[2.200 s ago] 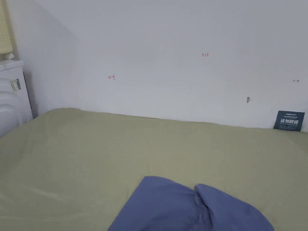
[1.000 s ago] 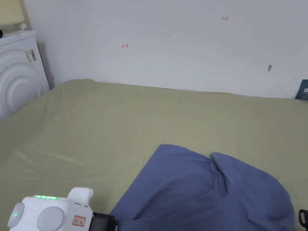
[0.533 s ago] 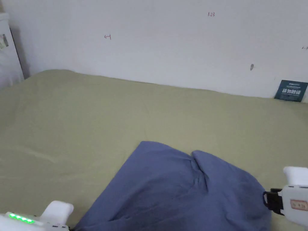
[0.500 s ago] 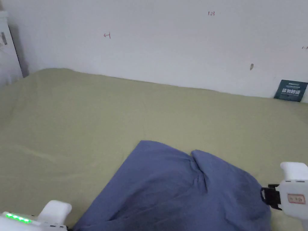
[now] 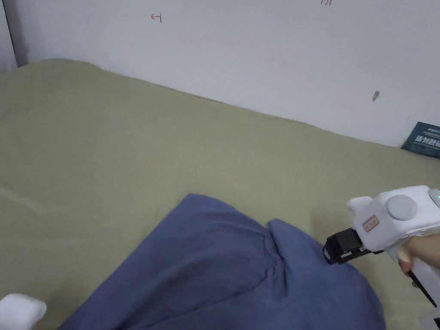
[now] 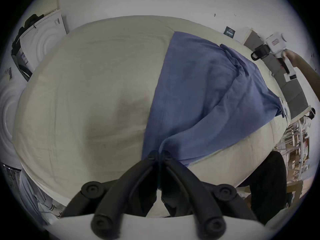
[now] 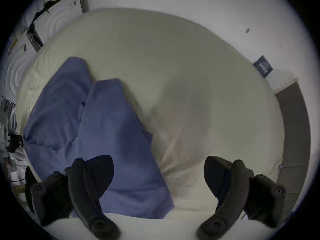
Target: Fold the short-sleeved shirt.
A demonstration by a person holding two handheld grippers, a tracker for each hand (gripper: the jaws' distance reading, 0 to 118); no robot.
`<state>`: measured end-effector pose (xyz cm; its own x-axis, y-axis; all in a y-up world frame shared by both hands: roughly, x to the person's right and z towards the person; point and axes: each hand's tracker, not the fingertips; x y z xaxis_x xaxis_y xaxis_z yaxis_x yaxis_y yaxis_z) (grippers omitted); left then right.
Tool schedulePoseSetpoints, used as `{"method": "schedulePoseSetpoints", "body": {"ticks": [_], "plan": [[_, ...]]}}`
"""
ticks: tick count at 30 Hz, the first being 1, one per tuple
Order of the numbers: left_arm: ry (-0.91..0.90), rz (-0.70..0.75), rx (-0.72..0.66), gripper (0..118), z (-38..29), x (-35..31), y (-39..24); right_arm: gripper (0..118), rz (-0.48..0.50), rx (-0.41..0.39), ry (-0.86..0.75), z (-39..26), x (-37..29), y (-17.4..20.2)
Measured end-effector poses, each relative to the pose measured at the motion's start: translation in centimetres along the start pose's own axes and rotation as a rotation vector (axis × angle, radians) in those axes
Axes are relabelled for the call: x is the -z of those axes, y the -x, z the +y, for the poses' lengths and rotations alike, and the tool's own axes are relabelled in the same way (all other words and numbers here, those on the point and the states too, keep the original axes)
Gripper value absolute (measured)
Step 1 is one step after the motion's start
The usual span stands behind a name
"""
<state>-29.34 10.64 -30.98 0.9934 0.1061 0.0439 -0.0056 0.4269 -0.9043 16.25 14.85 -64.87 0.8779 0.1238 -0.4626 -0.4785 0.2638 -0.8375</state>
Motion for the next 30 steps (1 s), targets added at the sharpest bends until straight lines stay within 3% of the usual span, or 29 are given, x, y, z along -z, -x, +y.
{"method": "schedulePoseSetpoints", "body": {"ticks": [3, 4, 5, 6, 7, 8, 9, 12, 14, 18, 20, 22, 30], "plan": [[0.008, -0.005, -0.021, 3, 0.1, 0.0, 0.1, 105, 0.083, 0.057, 0.011, 0.5, 2.1, -0.9], [0.007, -0.008, -0.029, 3, 0.2, 0.1, 0.3, 98, 0.099, 0.076, 0.024, 0.5, 2.3, -0.7], [0.011, -0.011, -0.036, 3, 0.3, 0.1, 0.3, 81, 0.132, 0.090, 0.048, 1.1, 3.5, -2.3], [0.011, -0.014, -0.037, 3, 0.3, 0.1, 0.3, 58, 0.164, 0.098, 0.066, 0.9, 3.7, -2.3], [0.011, -0.016, -0.039, 3, 0.3, 0.1, 0.3, 26, 0.170, 0.087, 0.075, 0.8, 3.8, -2.1], [0.011, -0.019, -0.043, 3, 0.4, 0.2, 0.6, 6, 0.152, 0.057, 0.061, 0.3, 3.3, -1.3], [0.009, -0.021, -0.046, 3, 0.4, 0.2, 0.7, 2, 0.139, 0.048, 0.049, -0.4, 2.3, -0.2], [0.004, -0.025, -0.053, 3, 0.3, 0.2, 0.9, 2, 0.135, 0.078, 0.028, -1.3, 0.4, 0.8], [0.000, -0.025, -0.058, 3, 0.3, 0.0, 0.9, 2, 0.185, 0.103, 0.014, -0.8, -0.7, -0.9], [-0.057, -0.029, -0.089, 3, 0.5, -1.2, 1.1, 2, 0.185, 0.170, -0.103, -0.9, -5.0, -1.7], [-0.093, -0.053, -0.097, 3, 1.3, -2.5, 1.3, 2, 0.191, 0.163, -0.153, -1.0, -7.4, -2.1], [-0.145, -0.060, -0.095, 3, 2.6, -4.3, 1.3, 2, 0.150, 0.148, -0.220, -1.0, -9.6, -2.4], [-0.340, -0.029, -0.001, 3, 12.6, -11.3, 2.0, 2, 0.037, 0.224, -0.461, 0.1, -18.6, -4.9]]}}
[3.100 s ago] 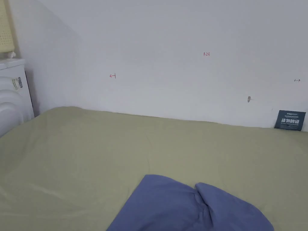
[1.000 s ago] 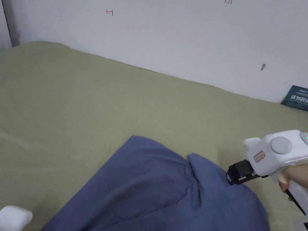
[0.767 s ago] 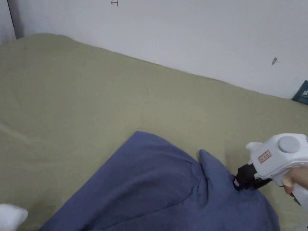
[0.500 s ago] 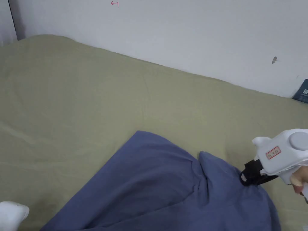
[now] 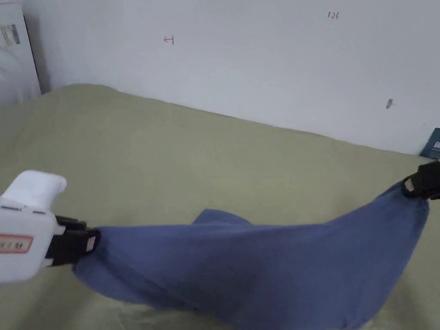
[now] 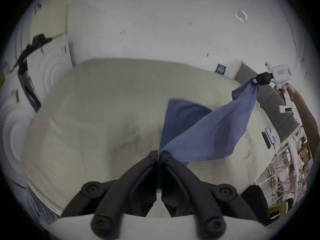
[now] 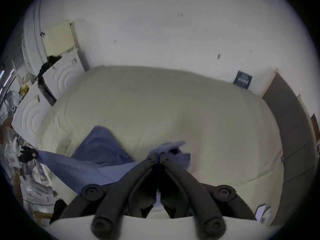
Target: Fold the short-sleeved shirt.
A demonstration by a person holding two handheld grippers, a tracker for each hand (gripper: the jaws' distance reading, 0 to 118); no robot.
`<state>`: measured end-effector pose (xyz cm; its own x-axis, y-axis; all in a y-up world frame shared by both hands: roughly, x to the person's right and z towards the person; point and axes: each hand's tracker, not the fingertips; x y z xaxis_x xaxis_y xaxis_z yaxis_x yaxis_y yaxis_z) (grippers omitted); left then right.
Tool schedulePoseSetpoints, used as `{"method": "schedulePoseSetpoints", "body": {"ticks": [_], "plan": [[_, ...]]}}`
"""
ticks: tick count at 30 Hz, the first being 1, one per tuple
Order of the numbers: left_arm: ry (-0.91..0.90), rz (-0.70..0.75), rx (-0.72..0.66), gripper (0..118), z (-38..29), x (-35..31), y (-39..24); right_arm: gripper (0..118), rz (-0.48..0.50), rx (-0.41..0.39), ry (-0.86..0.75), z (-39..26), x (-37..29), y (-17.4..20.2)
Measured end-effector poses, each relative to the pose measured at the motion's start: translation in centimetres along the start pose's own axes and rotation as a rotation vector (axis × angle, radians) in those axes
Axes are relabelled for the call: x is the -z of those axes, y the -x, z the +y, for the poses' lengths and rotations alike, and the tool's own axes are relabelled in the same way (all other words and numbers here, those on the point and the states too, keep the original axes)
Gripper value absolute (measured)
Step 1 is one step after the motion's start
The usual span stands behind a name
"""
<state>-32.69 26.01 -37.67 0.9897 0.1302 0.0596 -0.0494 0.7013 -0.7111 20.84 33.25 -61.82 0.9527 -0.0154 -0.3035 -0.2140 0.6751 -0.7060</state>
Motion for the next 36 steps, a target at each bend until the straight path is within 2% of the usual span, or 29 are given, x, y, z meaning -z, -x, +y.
{"method": "schedulePoseSetpoints", "body": {"ticks": [5, 10, 15, 22, 26, 32, 36], "plan": [[-0.109, 0.041, 0.053, 3, 8.7, -0.8, 0.3, 2, -0.047, 0.016, -0.143, 4.1, -3.5, -0.8], [-0.199, 0.099, 0.075, 3, 16.3, -0.9, 0.5, 2, -0.082, 0.029, -0.190, 8.2, -5.4, -1.2], [-0.288, 0.095, 0.061, 3, 21.0, -2.0, 0.2, 2, -0.115, 0.020, -0.218, 10.0, -6.9, -0.4], [-0.317, 0.124, 0.078, 3, 22.5, -2.1, 0.2, 2, -0.133, 0.003, -0.237, 10.4, -6.5, 0.4], [-0.318, 0.140, 0.085, 3, 22.8, -1.6, 0.6, 2, -0.139, 0.041, -0.267, 11.1, -5.9, 0.2], [-0.325, 0.165, 0.084, 3, 22.8, -1.4, 0.9, 2, -0.145, 0.039, -0.300, 11.9, -4.7, 0.4], [-0.349, 0.145, 0.077, 3, 21.7, -1.8, 0.8, 2, -0.129, 0.008, -0.299, 11.3, -3.9, 0.9]]}}
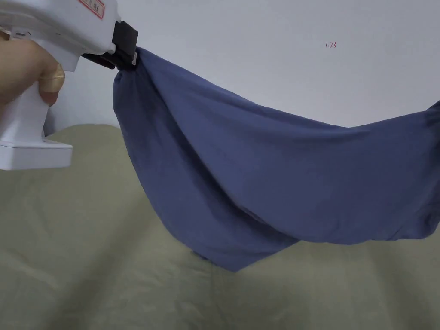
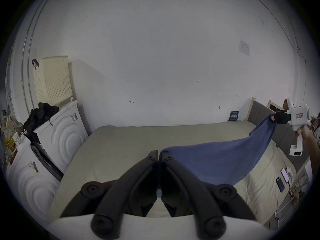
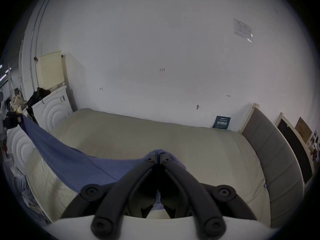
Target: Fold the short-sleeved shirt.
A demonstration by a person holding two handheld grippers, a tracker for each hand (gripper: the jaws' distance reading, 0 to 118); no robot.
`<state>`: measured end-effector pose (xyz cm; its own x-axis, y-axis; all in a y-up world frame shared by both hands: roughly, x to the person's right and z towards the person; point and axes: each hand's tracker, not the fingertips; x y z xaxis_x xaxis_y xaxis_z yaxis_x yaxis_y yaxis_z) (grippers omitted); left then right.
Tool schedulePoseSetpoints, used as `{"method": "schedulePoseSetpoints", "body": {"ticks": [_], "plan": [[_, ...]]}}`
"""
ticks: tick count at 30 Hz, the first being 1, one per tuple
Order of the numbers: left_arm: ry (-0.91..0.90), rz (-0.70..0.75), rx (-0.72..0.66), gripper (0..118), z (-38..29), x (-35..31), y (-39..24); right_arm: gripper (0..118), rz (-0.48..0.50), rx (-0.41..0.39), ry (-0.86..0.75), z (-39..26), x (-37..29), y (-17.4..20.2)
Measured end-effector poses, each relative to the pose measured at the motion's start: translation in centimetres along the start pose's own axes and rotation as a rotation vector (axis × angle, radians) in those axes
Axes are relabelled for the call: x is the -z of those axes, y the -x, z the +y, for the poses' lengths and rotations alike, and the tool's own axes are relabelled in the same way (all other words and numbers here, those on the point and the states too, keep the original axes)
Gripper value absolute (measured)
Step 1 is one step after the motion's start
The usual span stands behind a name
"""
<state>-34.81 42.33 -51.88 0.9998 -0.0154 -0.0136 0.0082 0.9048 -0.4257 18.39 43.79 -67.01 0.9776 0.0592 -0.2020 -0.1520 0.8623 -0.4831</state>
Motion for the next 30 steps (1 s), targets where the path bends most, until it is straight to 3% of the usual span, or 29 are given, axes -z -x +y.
{"method": "schedulePoseSetpoints", "body": {"ticks": [8, 17, 25, 27, 30], "plan": [[0.055, -0.051, 0.052, 3, -4.9, -2.5, -0.6, 2, 0.019, -0.031, 0.108, -5.6, -0.7, 0.2], [0.184, -0.136, 0.030, 3, -18.5, -9.4, -1.5, 2, 0.055, -0.005, 0.320, -20.3, -4.1, -1.4], [0.454, -0.144, -0.077, 3, -32.6, -14.4, -0.5, 2, 0.083, 0.077, 0.460, -32.5, -8.3, -1.4], [0.525, -0.141, -0.101, 3, -35.7, -15.3, -0.3, 2, 0.092, 0.145, 0.475, -35.0, -9.6, -1.3], [0.606, -0.144, -0.111, 3, -39.3, -16.1, 0.1, 2, 0.099, 0.177, 0.512, -38.3, -10.9, -0.9]]}}
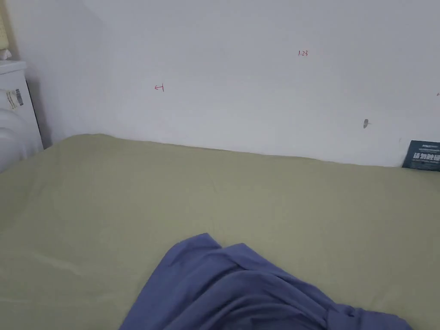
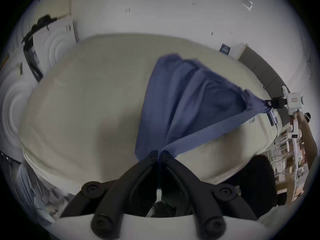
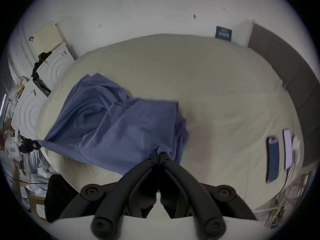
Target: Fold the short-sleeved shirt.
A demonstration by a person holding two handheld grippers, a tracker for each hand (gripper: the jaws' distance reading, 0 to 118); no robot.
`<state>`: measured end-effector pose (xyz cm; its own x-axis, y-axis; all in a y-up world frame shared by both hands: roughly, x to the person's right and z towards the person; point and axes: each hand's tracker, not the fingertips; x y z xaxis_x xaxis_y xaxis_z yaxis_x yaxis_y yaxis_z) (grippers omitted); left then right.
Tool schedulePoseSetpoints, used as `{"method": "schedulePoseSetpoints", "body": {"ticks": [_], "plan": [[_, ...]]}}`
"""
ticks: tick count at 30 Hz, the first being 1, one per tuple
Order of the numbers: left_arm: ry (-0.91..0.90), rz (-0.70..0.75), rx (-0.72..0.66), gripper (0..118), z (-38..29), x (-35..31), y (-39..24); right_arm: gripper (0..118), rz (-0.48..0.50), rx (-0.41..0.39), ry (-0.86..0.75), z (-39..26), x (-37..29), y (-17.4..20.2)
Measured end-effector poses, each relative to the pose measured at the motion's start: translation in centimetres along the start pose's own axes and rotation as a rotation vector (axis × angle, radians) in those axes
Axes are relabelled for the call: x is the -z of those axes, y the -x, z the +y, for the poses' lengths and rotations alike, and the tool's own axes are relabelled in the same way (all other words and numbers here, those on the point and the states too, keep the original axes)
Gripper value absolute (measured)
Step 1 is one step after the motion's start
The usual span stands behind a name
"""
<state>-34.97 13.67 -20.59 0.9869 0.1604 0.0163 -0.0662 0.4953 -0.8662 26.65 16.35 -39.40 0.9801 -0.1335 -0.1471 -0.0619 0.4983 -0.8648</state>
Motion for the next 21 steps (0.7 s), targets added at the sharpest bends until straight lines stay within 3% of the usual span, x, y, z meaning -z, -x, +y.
{"method": "schedulePoseSetpoints", "body": {"ticks": [8, 9, 11, 12, 13, 14, 19, 20, 21], "plan": [[0.076, -0.018, -0.043, 6, -3.1, 3.0, 1.5, 2, -0.031, 0.045, 0.055, -5.4, 1.9, 0.3], [0.071, -0.014, -0.042, 15, -3.0, 2.8, 1.2, 5, -0.023, 0.055, 0.030, -5.6, 2.1, -0.6], [0.072, 0.017, -0.032, 80, -2.4, 1.6, 0.8, 36, 0.003, 0.068, 0.028, -5.3, 1.0, -0.8], [0.080, 0.014, -0.040, 97, -2.1, 0.6, 0.7, 58, 0.010, 0.072, 0.023, -5.1, 0.1, -0.8], [0.067, 0.002, -0.048, 96, -1.9, -0.5, 0.7, 89, 0.019, 0.075, 0.008, -5.1, -0.9, -0.7], [0.028, -0.038, -0.055, 96, -1.4, -1.7, 0.4, 99, 0.037, 0.079, -0.013, -4.7, -2.1, -0.6], [-0.159, -0.030, -0.026, 93, 2.5, -5.8, -2.2, 99, 0.040, 0.080, -0.201, -2.3, -8.0, 1.7], [-0.196, -0.033, -0.018, 85, 3.3, -6.1, -2.8, 97, 0.023, 0.084, -0.221, -2.0, -8.6, 2.2], [-0.231, -0.038, -0.007, 69, 3.9, -6.2, -3.4, 86, 0.008, 0.101, -0.243, -2.0, -9.1, 2.6]]}}
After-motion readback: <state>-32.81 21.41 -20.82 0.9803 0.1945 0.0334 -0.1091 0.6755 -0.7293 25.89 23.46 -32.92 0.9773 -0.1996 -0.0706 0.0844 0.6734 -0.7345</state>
